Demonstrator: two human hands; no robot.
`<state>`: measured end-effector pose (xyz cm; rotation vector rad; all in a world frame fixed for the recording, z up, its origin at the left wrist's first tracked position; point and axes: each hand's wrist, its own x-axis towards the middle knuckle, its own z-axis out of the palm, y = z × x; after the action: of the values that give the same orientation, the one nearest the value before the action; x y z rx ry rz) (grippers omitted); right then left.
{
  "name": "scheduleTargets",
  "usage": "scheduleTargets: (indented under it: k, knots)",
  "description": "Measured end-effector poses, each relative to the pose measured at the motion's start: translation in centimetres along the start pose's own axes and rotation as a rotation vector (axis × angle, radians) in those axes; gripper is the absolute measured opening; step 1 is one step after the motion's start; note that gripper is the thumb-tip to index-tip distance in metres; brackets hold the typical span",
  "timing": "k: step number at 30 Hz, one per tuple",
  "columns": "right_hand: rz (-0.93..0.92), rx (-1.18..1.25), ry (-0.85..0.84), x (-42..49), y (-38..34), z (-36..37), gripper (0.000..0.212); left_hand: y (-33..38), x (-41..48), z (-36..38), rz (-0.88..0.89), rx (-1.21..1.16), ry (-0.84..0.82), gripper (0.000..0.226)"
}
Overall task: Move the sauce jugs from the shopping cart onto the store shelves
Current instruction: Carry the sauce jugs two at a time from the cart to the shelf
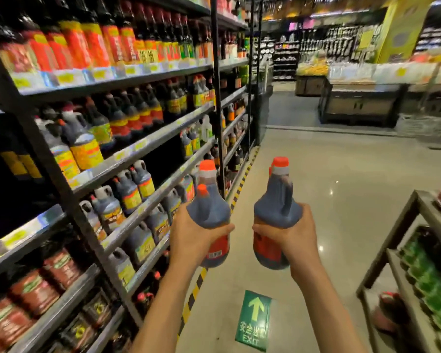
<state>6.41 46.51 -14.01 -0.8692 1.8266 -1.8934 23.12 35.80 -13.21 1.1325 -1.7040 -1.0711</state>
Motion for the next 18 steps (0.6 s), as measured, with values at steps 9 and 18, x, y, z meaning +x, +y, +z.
scheduleTargets:
  k: [9,18]
  knots:
    - [0.007,-0.013,-0.011,18.4,3.3,0.5,0.076,-0.5,17.0,11.3,0.007,-0.006,-0.024,0.077]
    - [0.003,-0.034,0.048,36.5,4.6,3.3,0.082,0.7,35.2,19.5,0.057,-0.100,-0.076,0.067]
